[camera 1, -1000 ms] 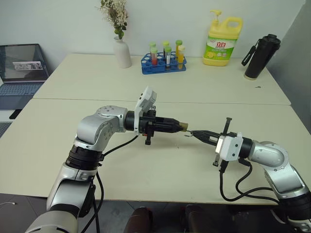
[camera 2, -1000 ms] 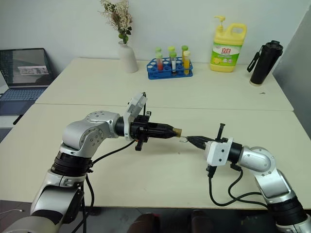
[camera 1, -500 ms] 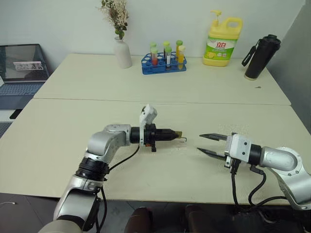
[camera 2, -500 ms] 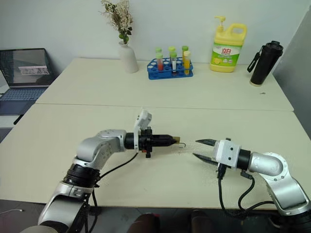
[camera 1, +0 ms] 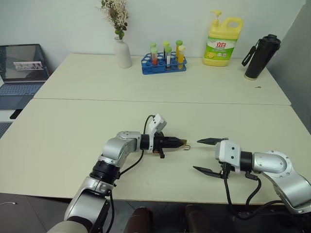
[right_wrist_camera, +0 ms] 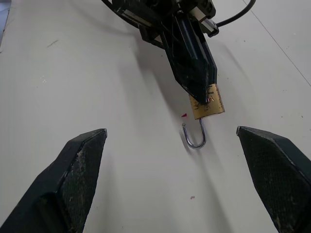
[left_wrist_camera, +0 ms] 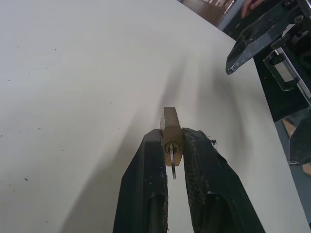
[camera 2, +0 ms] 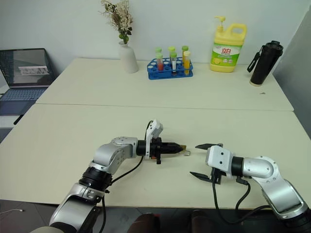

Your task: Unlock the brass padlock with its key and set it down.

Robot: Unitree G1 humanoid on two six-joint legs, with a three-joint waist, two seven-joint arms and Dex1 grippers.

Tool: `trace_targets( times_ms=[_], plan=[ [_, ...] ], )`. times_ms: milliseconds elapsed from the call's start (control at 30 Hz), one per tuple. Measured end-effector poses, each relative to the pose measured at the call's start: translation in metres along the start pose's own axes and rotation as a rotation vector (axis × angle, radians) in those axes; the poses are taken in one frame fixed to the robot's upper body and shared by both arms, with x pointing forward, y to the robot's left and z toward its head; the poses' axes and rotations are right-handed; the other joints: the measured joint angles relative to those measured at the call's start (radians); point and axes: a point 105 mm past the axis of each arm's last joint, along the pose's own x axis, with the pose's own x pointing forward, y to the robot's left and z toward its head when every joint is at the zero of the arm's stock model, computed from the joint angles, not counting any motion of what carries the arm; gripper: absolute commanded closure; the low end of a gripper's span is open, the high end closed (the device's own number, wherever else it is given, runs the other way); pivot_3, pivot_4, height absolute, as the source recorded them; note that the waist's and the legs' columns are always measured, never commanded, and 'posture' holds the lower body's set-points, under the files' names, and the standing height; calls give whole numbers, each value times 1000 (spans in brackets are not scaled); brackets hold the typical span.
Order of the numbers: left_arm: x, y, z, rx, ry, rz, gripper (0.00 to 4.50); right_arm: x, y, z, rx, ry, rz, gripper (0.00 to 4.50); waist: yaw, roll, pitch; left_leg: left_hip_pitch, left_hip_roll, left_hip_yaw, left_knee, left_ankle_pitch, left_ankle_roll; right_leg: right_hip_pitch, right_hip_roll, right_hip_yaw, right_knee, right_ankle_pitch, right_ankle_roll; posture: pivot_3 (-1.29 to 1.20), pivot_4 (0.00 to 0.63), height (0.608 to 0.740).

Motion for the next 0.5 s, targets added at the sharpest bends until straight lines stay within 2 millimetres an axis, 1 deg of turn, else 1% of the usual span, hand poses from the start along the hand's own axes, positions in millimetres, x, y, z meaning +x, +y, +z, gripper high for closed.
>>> trace_targets(
  times_ms=[33, 133, 233, 333, 400, 433, 500],
  plan=[
    [1, 2, -2, -8, 4, 9, 3623, 0, 0, 0, 3, 1, -1, 0, 0, 0, 0, 0, 0, 0, 0, 0, 0, 0, 0, 0, 0, 0, 0, 0, 150, 740],
    [4, 7, -5, -19, 9, 32, 2766, 0, 0, -1, 8, 3, -3, 0, 0, 0, 0, 0, 0, 0, 0, 0, 0, 0, 0, 0, 0, 0, 0, 0, 150, 740],
    [5, 9, -4, -13, 10, 36, 1833, 0, 1, -2, 14, 6, -3, 0, 0, 0, 0, 0, 0, 0, 0, 0, 0, 0, 0, 0, 0, 0, 0, 0, 150, 740],
    [3, 15, -4, 14, 16, 62, 891, -1, 2, -4, 15, 13, -7, 0, 0, 0, 0, 0, 0, 0, 0, 0, 0, 0, 0, 0, 0, 0, 0, 0, 150, 740],
    [3, 17, -1, 30, 7, 66, 251, -1, 1, -5, 11, 20, -13, 0, 0, 0, 0, 0, 0, 0, 0, 0, 0, 0, 0, 0, 0, 0, 0, 0, 150, 740],
    [2, 17, 1, 40, 1, 69, 29, -1, 1, -5, 10, 23, -16, 0, 0, 0, 0, 0, 0, 0, 0, 0, 0, 0, 0, 0, 0, 0, 0, 0, 150, 740],
    [1, 19, 2, 63, -2, 74, 29, -2, 1, -7, 14, 27, -22, 0, -1, 0, 0, 0, 0, 0, 0, 0, 0, 0, 0, 0, 0, 0, 0, 0, 150, 740]
  ],
)
